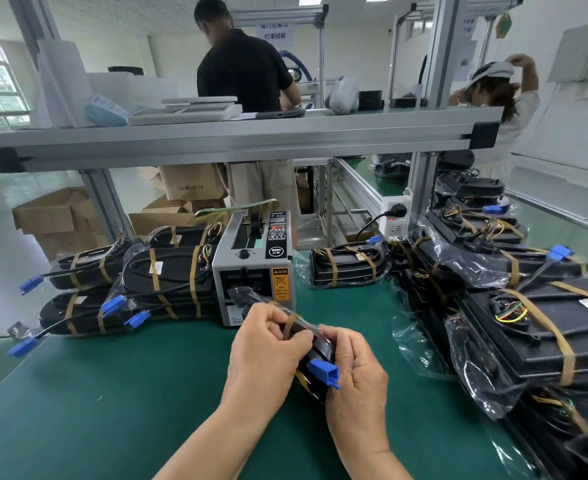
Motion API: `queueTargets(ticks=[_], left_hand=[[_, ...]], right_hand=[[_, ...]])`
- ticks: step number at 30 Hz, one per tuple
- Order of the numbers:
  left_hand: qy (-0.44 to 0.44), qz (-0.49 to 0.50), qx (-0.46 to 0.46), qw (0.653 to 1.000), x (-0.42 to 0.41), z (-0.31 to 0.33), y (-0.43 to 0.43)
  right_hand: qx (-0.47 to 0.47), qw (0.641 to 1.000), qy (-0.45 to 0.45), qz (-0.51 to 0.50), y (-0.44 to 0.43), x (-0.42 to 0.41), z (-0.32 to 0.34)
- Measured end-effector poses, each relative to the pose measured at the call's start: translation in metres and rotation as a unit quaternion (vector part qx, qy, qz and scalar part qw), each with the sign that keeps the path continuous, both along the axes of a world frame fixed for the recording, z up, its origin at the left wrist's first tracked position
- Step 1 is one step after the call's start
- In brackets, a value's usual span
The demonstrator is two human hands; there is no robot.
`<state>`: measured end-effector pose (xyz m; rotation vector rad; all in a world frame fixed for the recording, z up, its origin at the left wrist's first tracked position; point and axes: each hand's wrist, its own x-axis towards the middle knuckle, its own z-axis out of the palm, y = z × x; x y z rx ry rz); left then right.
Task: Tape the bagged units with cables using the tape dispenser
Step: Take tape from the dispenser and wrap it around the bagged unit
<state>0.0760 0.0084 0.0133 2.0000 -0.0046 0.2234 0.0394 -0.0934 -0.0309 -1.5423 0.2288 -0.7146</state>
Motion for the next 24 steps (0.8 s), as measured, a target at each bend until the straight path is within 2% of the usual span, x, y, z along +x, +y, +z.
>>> queueTargets(ticks=[6,16,24], left_hand=[[-0.02,-0.001,-0.012,1.0,0.005,0.0,0.001],[-0.026,-0.113,0.046,0.992,0.019,0.013,0.018],[-0.017,-0.12,0.049,0.991,0.031,0.011,0.023]], right_hand=[[-0.002,1.0,0.004,0.002,0.0,0.0,0.0],[0.017,1.0,0.006,-0.003,-0.001,0.004,-0.003],[0.006,1.0,0.024,0.002,-0.005,0.005,0.0]])
